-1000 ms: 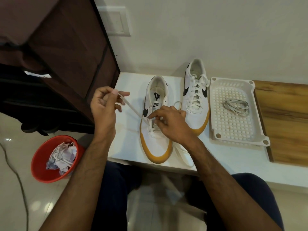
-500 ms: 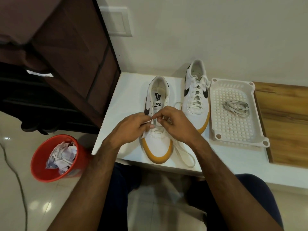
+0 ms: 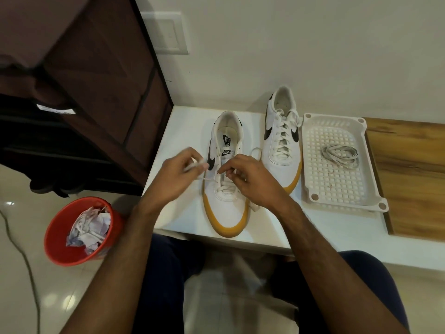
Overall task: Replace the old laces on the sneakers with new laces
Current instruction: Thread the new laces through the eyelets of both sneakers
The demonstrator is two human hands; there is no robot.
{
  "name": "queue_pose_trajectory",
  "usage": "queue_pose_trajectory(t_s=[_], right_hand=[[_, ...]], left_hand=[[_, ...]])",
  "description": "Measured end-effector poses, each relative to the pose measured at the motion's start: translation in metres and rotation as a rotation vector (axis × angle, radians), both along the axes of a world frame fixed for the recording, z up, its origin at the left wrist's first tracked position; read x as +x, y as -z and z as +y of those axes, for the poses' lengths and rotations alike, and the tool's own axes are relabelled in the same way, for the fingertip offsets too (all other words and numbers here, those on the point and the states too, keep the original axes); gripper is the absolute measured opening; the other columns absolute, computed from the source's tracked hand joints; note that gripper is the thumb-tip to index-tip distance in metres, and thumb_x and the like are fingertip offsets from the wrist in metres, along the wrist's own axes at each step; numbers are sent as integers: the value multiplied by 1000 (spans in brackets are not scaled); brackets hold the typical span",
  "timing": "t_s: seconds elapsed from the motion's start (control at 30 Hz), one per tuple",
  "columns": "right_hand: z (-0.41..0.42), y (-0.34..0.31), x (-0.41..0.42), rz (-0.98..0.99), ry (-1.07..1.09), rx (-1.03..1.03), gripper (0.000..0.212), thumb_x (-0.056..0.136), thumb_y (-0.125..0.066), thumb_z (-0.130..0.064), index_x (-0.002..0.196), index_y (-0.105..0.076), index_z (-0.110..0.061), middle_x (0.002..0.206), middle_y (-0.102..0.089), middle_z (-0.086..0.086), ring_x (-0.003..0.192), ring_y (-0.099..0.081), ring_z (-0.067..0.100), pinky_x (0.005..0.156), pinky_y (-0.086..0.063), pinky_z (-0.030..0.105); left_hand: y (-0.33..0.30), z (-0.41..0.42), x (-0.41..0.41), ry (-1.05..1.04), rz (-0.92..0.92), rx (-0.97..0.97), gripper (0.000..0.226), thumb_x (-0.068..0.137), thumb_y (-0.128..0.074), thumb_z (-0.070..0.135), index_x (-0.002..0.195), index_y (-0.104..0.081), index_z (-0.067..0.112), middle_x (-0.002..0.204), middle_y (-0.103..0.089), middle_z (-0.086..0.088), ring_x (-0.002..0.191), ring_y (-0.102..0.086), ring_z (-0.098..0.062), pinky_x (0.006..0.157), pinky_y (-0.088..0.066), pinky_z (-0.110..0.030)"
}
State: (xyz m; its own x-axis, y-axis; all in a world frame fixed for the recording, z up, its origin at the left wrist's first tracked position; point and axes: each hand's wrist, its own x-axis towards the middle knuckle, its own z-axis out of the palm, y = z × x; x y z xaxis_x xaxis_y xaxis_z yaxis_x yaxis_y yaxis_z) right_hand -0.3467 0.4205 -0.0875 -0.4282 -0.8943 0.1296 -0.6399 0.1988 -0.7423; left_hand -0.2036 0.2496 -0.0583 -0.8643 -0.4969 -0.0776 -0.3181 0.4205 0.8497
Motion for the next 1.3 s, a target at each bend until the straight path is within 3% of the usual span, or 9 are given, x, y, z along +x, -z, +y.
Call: queue_pose_trajectory(t_s=[0.1, 0.27, 0.47, 0.63, 0.73, 0.87, 0.93, 1.17, 1.3], right_hand=[[0, -2, 0, 1, -2, -8, 29, 94, -60, 3, 110, -73, -17, 98, -64, -1, 94, -61, 17, 85, -54, 42], [0, -4, 0, -5, -16, -27, 30, 94, -58, 7, 111, -74, -12, 99, -63, -3, 93, -60, 8, 84, -49, 18], [1, -3, -1, 1, -5, -22, 32, 94, -58, 7, 110, -75, -15, 100, -64, -6, 91, -61, 1, 83, -49, 13], [-1, -1, -3, -38, -4, -30, 35, 93, -56, 12, 110, -75, -12, 103, -67, 0, 95, -66, 7, 88, -55, 21], [0, -1, -4, -72, -7, -31, 40, 91, -52, 16, 110, -75, -11, 103, -67, 1, 95, -66, 6, 88, -52, 16], [5, -4, -6, -200, 25, -54, 42, 93, -45, 16, 110, -73, -11, 103, -69, 1, 100, -65, 11, 88, -51, 21], [8, -6, -8, -317, 64, -74, 38, 92, -45, 16, 105, -71, -9, 102, -70, 1, 98, -67, 12, 86, -53, 22], [22, -7, -21, -207, 45, 0, 28, 85, -63, 11, 102, -68, -11, 100, -64, -6, 92, -63, 9, 82, -53, 25], [22, -7, -21, -182, 36, 25, 26, 87, -63, 7, 103, -69, -12, 98, -65, -2, 92, -63, 9, 81, -51, 20]], left_hand=[[10, 9, -8, 235, -278, -241, 25, 89, -73, 42, 99, -59, 24, 92, -59, 16, 81, -59, -7, 67, -44, -17], [12, 11, -9, 275, -333, -373, 18, 95, -67, 38, 87, -58, 24, 85, -50, 10, 79, -54, -14, 66, -38, -23], [-5, 5, -7, -64, 130, 191, 24, 97, -49, 1, 77, -61, 7, 86, -65, -13, 69, -58, -10, 65, -44, -22], [-16, -13, 7, -456, 612, 624, 31, 97, -47, 15, 67, -48, 23, 62, -56, -4, 54, -44, -15, 54, -35, -30], [-7, -13, 7, -490, 357, 294, 21, 100, -57, 24, 81, -50, 23, 65, -46, 1, 54, -41, -9, 55, -33, -30], [2, 2, -1, -70, -169, -126, 32, 96, -64, 44, 117, -48, 26, 90, -61, 4, 77, -57, -10, 68, -43, -28], [2, 9, -5, 77, -272, -192, 34, 94, -63, 50, 115, -48, 28, 92, -64, 11, 79, -61, -8, 66, -44, -25], [13, 8, -10, 276, -284, -243, 20, 97, -64, 37, 83, -57, 25, 86, -50, 8, 80, -53, -12, 69, -39, -24], [10, 3, -7, 99, -110, 21, 22, 101, -56, 13, 81, -54, 4, 97, -73, 2, 92, -69, -16, 84, -53, -32]])
